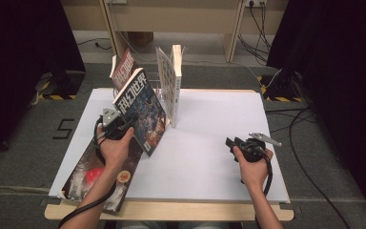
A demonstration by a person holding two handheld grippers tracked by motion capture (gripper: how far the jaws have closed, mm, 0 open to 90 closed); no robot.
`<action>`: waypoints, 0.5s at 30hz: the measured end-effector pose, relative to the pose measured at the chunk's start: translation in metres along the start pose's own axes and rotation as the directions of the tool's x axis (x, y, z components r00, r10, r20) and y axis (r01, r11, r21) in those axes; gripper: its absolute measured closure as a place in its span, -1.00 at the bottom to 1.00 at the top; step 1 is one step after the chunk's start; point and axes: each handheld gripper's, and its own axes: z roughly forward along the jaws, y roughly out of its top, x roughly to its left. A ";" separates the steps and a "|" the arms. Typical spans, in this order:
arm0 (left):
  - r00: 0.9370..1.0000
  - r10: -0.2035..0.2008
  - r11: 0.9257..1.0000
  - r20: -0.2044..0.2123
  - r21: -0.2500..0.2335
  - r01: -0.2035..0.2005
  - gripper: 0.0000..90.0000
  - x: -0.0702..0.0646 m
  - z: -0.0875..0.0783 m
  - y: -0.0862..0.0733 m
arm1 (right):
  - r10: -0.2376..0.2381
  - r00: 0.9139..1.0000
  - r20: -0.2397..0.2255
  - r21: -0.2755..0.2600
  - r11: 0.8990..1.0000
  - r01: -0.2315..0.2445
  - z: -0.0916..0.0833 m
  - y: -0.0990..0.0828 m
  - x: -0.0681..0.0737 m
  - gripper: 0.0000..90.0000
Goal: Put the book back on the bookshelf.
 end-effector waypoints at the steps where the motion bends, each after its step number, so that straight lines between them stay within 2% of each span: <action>1: 1.000 0.012 1.000 0.003 -0.001 -0.012 0.82 -0.001 -0.001 0.002 | 0.005 1.000 0.005 0.003 1.000 -0.005 -0.001 -0.003 -0.003 0.27; 4: 0.997 0.080 0.997 -0.004 -0.004 -0.080 0.82 -0.007 -0.003 0.009 | 0.017 1.000 0.014 0.011 1.000 -0.017 -0.003 -0.010 -0.010 0.27; 8: 0.997 0.075 0.997 0.017 -0.008 -0.075 0.83 -0.008 -0.002 0.015 | 0.014 0.999 0.036 0.008 1.000 -0.014 -0.006 -0.018 -0.017 0.28; 10: 0.998 0.066 0.998 0.023 -0.010 -0.066 0.83 -0.007 -0.002 0.018 | 0.032 0.999 0.034 0.006 0.999 -0.032 -0.007 -0.023 -0.019 0.28; 11: 0.998 0.067 0.998 0.020 -0.013 -0.066 0.83 -0.006 -0.002 0.019 | 0.015 0.999 0.040 -0.002 1.000 -0.015 -0.007 -0.026 -0.021 0.29; 13: 0.998 0.060 0.998 0.020 -0.018 -0.060 0.83 -0.004 -0.003 0.023 | 0.016 0.999 0.041 -0.019 1.000 -0.015 -0.008 -0.030 -0.023 0.29; 15: 0.999 0.051 0.998 0.018 -0.024 -0.050 0.83 -0.001 -0.004 0.027 | 0.000 0.998 0.061 -0.031 1.000 0.002 -0.009 -0.033 -0.023 0.28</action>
